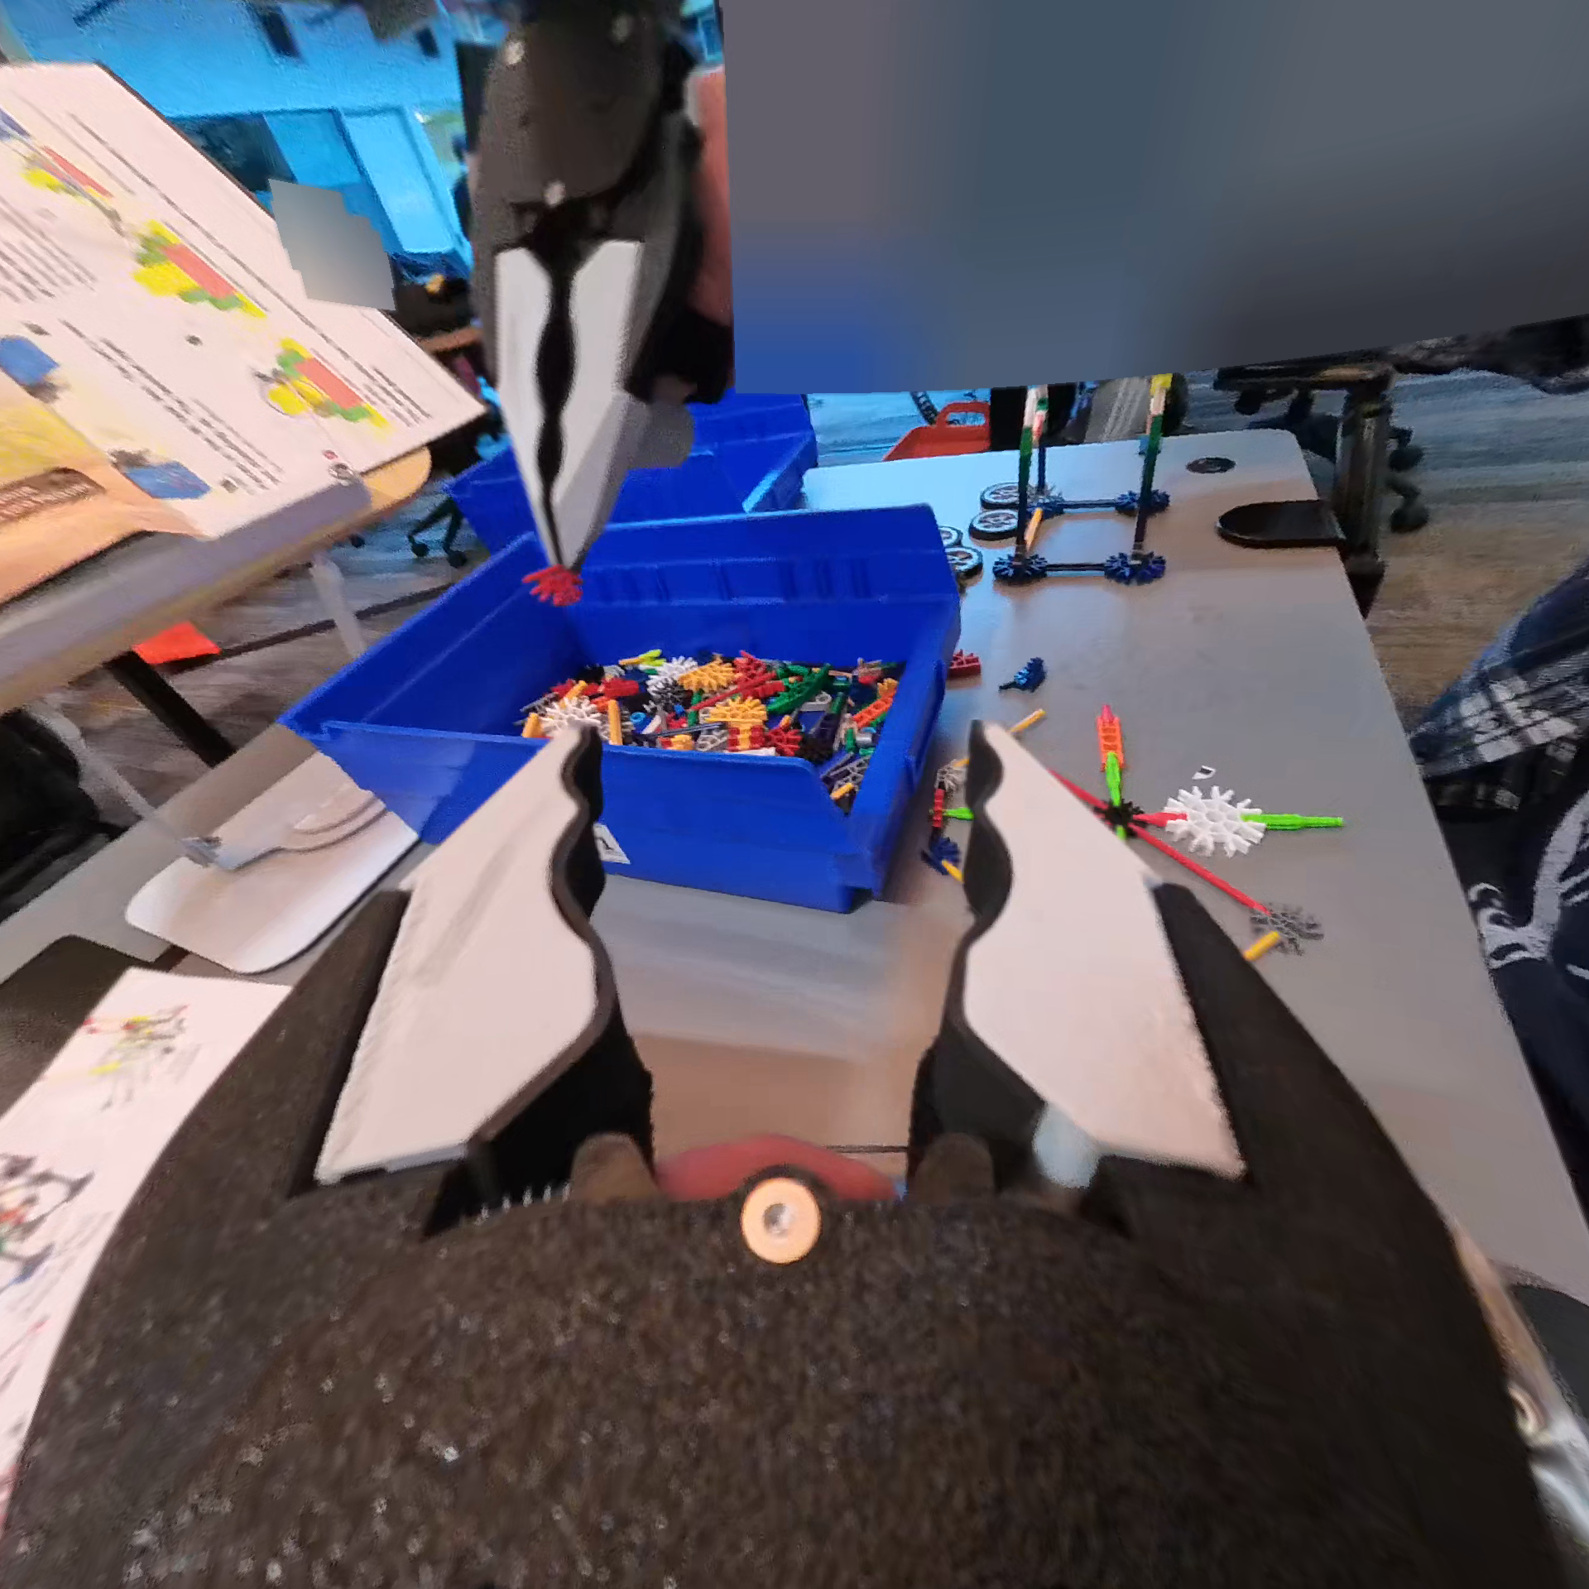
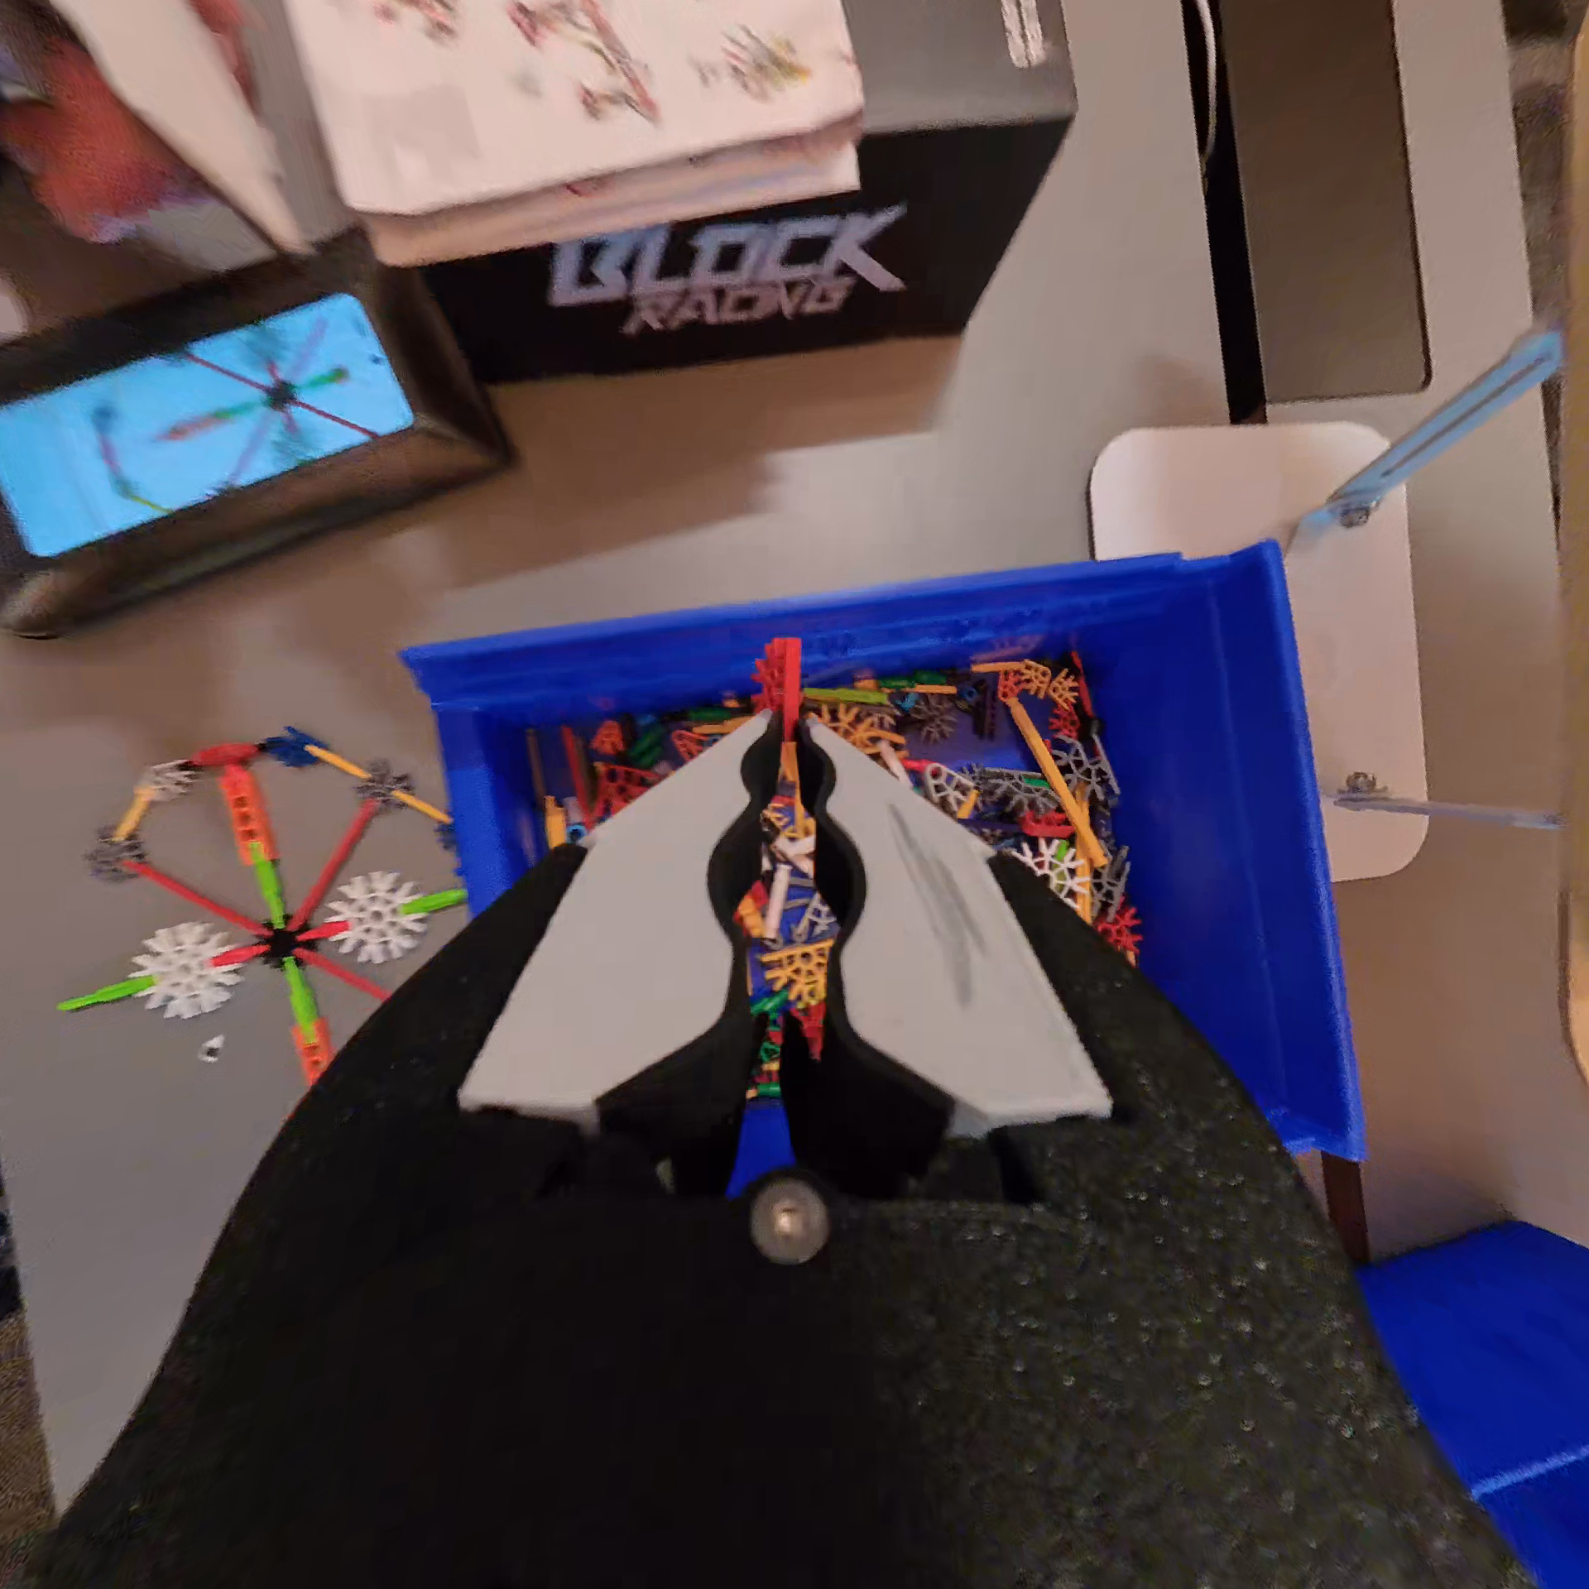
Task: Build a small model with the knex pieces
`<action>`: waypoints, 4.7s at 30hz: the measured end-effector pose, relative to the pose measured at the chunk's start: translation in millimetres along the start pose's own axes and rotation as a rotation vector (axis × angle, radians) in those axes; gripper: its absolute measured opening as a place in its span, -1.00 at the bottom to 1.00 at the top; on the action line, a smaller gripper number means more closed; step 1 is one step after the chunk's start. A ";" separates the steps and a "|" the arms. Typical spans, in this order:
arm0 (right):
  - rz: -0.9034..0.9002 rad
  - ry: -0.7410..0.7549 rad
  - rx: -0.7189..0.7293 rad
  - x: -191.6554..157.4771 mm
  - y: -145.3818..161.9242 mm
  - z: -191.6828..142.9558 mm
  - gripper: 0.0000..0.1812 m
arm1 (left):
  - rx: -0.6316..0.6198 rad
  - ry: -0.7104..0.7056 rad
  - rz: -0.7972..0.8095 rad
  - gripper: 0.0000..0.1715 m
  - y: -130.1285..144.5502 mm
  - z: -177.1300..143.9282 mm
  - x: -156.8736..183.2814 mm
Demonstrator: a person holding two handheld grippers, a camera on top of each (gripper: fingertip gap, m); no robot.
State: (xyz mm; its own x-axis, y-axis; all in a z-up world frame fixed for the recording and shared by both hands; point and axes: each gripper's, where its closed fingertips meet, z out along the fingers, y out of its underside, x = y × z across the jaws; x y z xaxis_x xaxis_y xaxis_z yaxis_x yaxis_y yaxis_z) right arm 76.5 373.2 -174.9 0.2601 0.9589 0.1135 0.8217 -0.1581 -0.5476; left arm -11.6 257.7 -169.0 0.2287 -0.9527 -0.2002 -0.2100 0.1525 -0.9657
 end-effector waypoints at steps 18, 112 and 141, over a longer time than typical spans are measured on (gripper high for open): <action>0.228 -0.264 0.304 -143.3 1.7 -35.0 -0.98 | -0.119 -0.195 0.730 -0.34 -34.0 7.8 43.3; 0.011 0.061 0.306 -175.8 49.8 -35.2 -0.97 | -0.373 0.443 0.155 -0.85 -8.3 81.0 95.0; -0.228 0.414 -0.243 -230.5 219.7 -4.6 -0.78 | -0.487 0.346 0.213 -0.73 35.2 55.4 80.8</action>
State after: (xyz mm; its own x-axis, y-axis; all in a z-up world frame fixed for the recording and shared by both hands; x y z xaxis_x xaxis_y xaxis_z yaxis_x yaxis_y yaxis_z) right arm 199.3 116.3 -317.5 0.1997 0.8096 0.5519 0.9617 -0.0540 -0.2688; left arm 52.1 200.6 -228.3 -0.1689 -0.9570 -0.2359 -0.6440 0.2884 -0.7086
